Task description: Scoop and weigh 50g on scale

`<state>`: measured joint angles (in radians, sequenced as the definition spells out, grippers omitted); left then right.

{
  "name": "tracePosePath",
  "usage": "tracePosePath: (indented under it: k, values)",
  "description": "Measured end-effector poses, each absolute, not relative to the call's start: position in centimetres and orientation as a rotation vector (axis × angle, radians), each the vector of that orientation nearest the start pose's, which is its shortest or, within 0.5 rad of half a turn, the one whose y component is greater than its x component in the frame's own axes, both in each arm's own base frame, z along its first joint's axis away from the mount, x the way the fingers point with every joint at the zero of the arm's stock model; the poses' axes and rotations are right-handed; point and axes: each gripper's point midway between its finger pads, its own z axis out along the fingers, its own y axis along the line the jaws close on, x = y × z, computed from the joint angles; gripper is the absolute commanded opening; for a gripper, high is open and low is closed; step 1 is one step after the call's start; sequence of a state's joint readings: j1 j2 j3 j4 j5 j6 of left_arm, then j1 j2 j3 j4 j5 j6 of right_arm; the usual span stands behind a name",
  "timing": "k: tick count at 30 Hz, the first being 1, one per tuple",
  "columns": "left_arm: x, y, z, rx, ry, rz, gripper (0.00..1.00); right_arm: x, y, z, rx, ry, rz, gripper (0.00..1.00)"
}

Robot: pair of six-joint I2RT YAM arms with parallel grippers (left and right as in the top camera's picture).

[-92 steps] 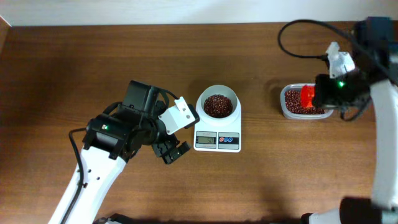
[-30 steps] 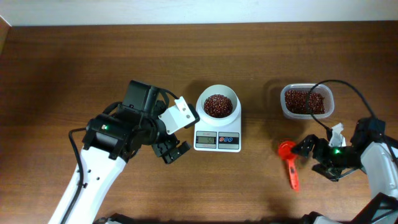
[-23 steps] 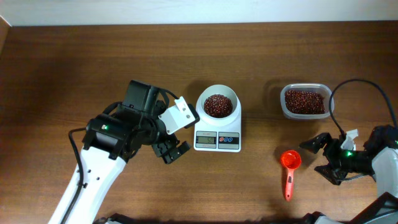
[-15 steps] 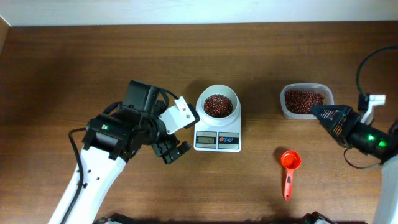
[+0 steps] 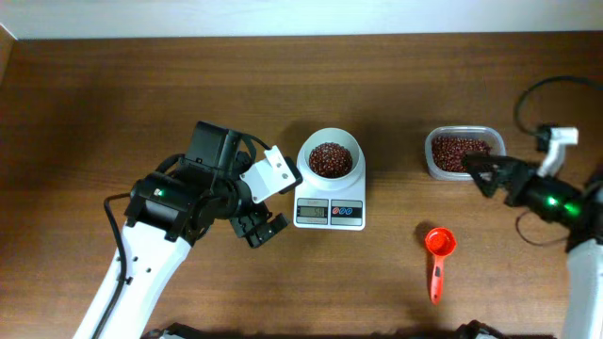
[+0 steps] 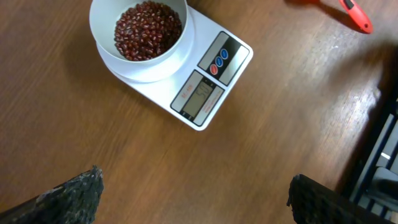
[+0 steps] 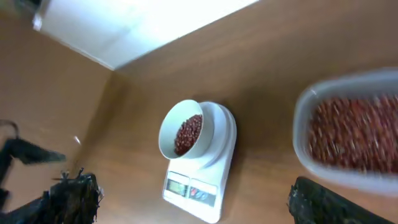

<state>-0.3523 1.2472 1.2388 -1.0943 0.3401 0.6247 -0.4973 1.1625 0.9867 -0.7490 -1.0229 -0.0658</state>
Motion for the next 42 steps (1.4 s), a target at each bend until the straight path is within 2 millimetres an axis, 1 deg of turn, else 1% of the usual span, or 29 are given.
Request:
tracePosePath:
  k: [2,3,6,8,10,11,15,21,25,28,30,32,33,35,36,37,39,41,42]
  values:
    - [25.0,-15.3,21.1,1.320,2.257,-0.360,0.99,31.4,2.5,24.1,-0.099,2.137,0.865,0.99]
    - [25.0,-15.3,21.1,1.321,2.257,-0.361,0.99,31.7,3.1,24.0,-0.143,2.141,0.835,0.99]
    - [25.0,-15.3,21.1,1.320,2.257,-0.361,0.99,32.8,4.3,24.0,-0.238,2.137,0.714,0.99]
    - [25.0,-15.3,21.1,1.321,2.257,-0.361,0.99,33.2,4.1,24.7,-0.257,2.118,0.610,0.99]
    - [25.0,-15.3,21.1,1.321,2.258,-0.361,0.99,32.6,3.5,26.2,-0.251,2.081,0.508,0.99]
    - [25.0,-15.3,21.1,1.321,2.258,-0.361,0.99,32.0,3.2,27.1,-0.246,2.060,0.462,0.99]
    - [25.0,-15.3,21.1,1.321,2.257,-0.361,0.99,30.1,2.8,29.0,-0.233,2.016,0.377,0.99]
    - [25.0,-15.3,21.1,1.321,2.257,-0.361,0.99,28.5,3.0,29.7,-0.243,1.970,0.345,0.99]
    - [25.0,-15.3,21.1,1.321,2.257,-0.361,0.99,26.7,3.3,31.1,-0.310,1.901,0.280,0.99]
    - [25.0,-15.3,21.1,1.321,2.258,-0.361,0.99,25.6,3.6,30.5,-0.338,1.873,0.258,0.99]
    - [25.0,-15.3,21.1,1.320,2.257,-0.360,0.99,25.2,3.7,29.8,-0.352,1.848,0.244,0.99]
    - [25.0,-15.3,21.1,1.321,2.258,-0.360,0.99,25.0,3.8,29.3,-0.373,1.788,0.219,0.99]
    - [25.0,-15.3,21.1,1.321,2.258,-0.361,0.99,25.1,3.8,29.1,-0.381,1.755,0.207,0.99]
    - [25.0,-15.3,21.1,1.321,2.257,-0.361,0.99,25.4,3.8,27.7,-0.387,1.730,0.198,0.99]
    - [25.0,-15.3,21.1,1.320,2.257,-0.360,0.99,25.8,3.7,26.6,-0.390,1.719,0.195,0.99]
    - [25.0,-15.3,21.1,1.321,2.257,-0.361,0.99,26.1,3.7,26.2,-0.395,1.703,0.189,0.99]
    - [25.0,-15.3,21.1,1.320,2.257,-0.360,0.99,26.2,4.0,25.8,-0.407,1.687,0.189,0.99]
    - [25.0,-15.3,21.1,1.321,2.257,-0.361,0.99,26.0,5.2,25.5,-0.444,1.673,0.211,0.99]
    - [25.0,-15.3,21.1,1.321,2.257,-0.361,0.99,25.9,5.5,25.5,-0.451,1.668,0.211,0.99]
